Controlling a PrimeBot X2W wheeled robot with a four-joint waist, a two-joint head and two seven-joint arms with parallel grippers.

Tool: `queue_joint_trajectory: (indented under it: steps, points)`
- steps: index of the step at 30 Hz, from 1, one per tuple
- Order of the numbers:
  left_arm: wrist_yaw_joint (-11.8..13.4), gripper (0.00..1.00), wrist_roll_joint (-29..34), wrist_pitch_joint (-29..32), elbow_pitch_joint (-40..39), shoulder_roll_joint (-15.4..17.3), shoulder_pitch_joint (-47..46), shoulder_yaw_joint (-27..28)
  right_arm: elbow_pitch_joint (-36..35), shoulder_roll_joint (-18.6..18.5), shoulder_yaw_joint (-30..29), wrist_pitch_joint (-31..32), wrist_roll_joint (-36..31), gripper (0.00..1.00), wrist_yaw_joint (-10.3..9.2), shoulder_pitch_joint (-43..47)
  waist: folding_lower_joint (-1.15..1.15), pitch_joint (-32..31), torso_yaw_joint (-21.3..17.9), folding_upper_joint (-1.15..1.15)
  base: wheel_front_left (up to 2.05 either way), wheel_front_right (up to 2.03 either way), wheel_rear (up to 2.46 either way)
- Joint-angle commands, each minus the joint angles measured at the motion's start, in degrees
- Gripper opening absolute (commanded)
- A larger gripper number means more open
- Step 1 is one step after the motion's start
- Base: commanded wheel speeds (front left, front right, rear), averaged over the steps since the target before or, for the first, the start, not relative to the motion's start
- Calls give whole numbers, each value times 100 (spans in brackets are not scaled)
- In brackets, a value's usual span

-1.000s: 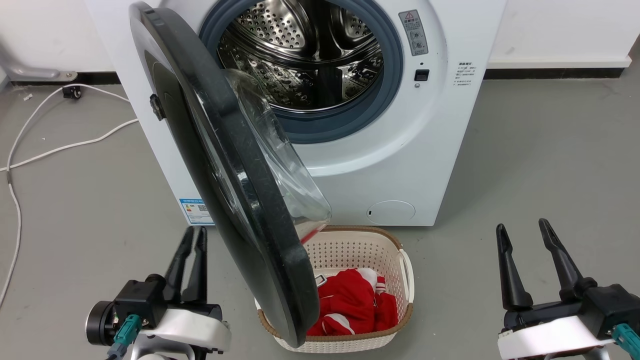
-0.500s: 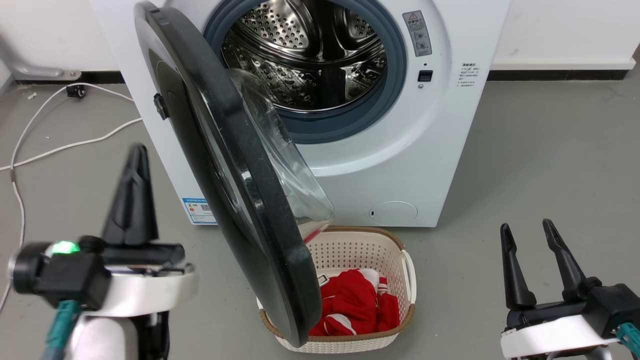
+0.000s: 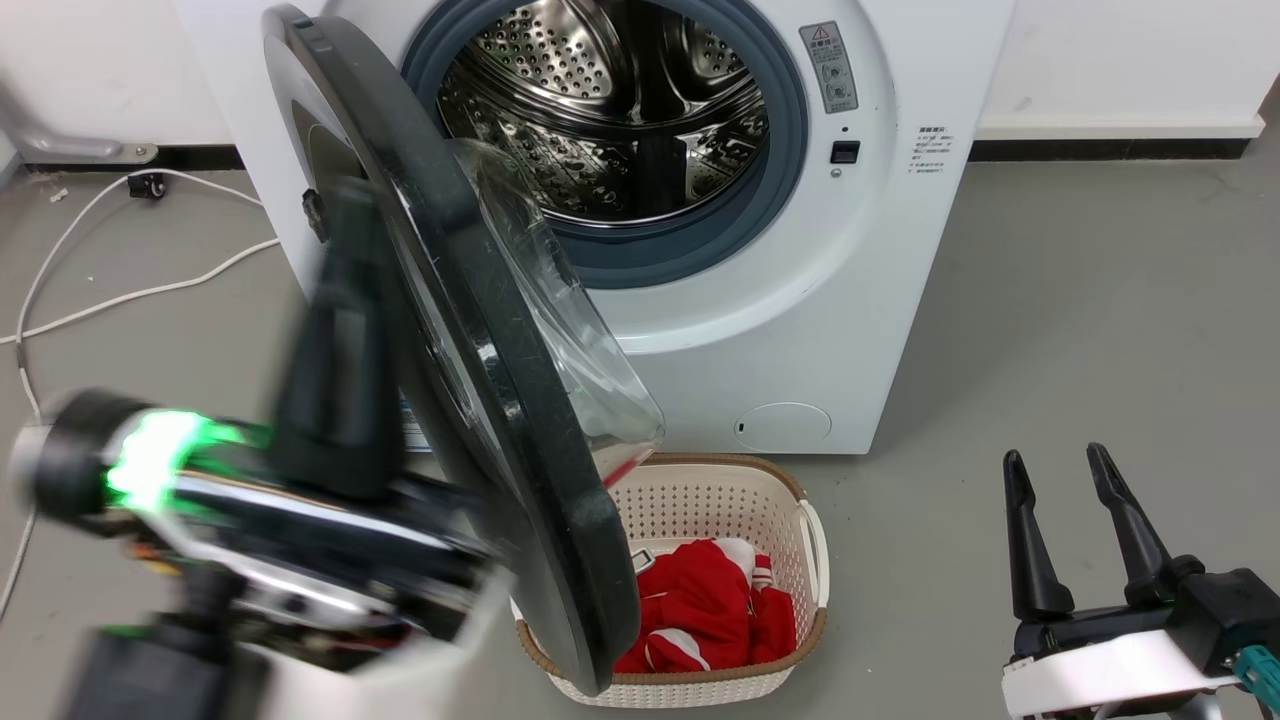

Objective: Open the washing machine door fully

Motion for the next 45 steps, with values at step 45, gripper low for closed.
queue_joint_trajectory:
  steps: [45]
  points:
    - [356, 0, -1317, 56, 3799, 213, 1040, -1881, 429, 17, 129, -10, 308, 100, -4, 16, 0, 12, 26, 0, 0, 0, 0]
